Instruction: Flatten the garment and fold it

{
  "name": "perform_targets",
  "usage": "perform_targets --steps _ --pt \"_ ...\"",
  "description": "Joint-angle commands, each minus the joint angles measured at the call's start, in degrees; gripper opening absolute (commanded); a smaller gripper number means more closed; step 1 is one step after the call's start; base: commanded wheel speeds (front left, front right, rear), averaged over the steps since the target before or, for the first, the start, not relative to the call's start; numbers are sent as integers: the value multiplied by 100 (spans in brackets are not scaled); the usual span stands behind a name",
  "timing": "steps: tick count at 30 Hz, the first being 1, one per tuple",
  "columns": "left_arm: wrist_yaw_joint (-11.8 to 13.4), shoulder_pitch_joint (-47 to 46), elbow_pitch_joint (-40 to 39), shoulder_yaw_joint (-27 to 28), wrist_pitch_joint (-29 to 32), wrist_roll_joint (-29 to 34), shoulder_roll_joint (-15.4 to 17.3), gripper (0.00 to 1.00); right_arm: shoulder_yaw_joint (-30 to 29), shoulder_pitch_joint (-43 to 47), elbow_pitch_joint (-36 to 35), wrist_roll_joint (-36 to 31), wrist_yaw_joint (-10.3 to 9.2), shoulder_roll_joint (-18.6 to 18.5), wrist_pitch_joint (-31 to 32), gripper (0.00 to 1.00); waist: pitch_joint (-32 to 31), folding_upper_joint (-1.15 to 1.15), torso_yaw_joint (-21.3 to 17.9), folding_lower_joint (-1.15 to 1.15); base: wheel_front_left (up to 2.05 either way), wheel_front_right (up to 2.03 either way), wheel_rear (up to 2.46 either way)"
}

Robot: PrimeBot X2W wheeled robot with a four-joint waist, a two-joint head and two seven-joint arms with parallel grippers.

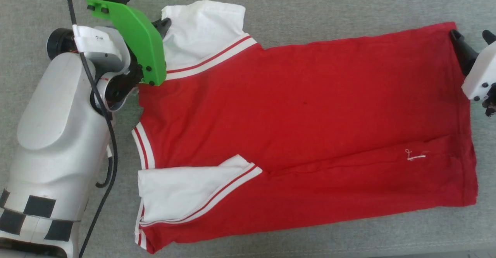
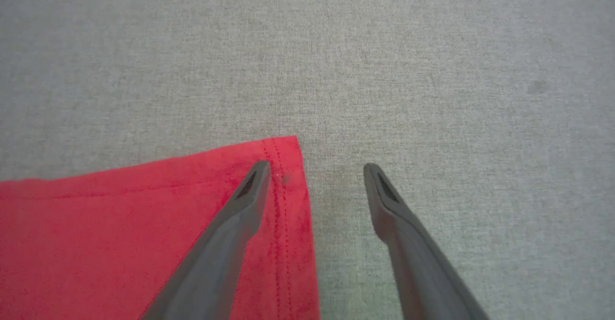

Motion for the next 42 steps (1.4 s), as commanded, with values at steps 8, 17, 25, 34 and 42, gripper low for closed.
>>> perform_targets --steps 8,17,25,34,42 --pt "-29 15 112 -92 28 -48 -46 0 0 -223 264 35 -9 6 130 43 164 0 143 0 0 0 0" --pt "-193 -68 -23 -28 -604 32 26 0 -65 -328 282 -28 -9 -16 -257 0 73 0 195 0 0 0 0" --pt "-396 251 -416 -17 -1376 16 173 0 -77 -90 178 149 -9 -20 -718 0 -353 0 259 0 0 0 0" --pt "-411 1207 -1330 48 -1953 -80 436 0 -126 637 -431 490 -9 67 -964 0 -1065 0 366 0 0 0 0" --pt "-167 2350 -2332 144 -2099 -275 611 0 -467 1680 -1099 711 -9 276 -978 0 -1530 0 487 0 0 0 0"
